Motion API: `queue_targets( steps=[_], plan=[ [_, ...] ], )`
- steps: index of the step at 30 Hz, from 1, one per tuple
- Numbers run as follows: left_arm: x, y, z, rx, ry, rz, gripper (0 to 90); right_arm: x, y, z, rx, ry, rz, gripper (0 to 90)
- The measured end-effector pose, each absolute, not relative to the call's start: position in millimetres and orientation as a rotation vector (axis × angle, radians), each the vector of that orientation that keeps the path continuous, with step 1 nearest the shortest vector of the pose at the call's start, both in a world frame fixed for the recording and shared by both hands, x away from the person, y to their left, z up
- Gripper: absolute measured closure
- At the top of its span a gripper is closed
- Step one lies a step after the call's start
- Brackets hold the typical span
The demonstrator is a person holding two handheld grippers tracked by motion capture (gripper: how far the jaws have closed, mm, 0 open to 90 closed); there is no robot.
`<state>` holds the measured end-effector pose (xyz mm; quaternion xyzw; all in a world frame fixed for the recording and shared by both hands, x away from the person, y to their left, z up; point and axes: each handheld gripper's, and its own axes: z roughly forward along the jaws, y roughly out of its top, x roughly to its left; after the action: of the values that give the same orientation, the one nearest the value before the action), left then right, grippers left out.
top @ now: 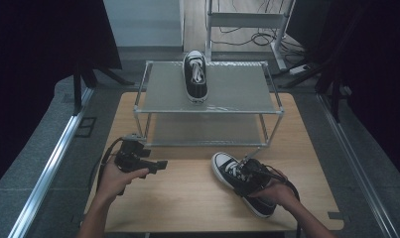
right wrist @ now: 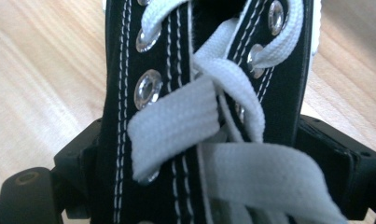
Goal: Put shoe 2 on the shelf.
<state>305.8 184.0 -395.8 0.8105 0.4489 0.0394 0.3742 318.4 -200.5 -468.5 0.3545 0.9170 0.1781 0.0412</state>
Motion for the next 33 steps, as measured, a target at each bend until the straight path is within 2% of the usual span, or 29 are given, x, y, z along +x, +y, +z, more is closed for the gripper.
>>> queue_targets(
  steps=[18, 33],
  plan=[
    [307.4, 176.2, -400.3, 2.092, 1.144, 0.077, 16.6, 313.6, -217.4, -398.5, 0.99, 2.764, 0.727, 13.0],
    [308.4, 175.2, -402.2, 2.096, 1.145, 0.069, 16.6, 320.4, -211.5, -370.2, 0.966, 2.764, 0.711, 13.1]
  ],
)
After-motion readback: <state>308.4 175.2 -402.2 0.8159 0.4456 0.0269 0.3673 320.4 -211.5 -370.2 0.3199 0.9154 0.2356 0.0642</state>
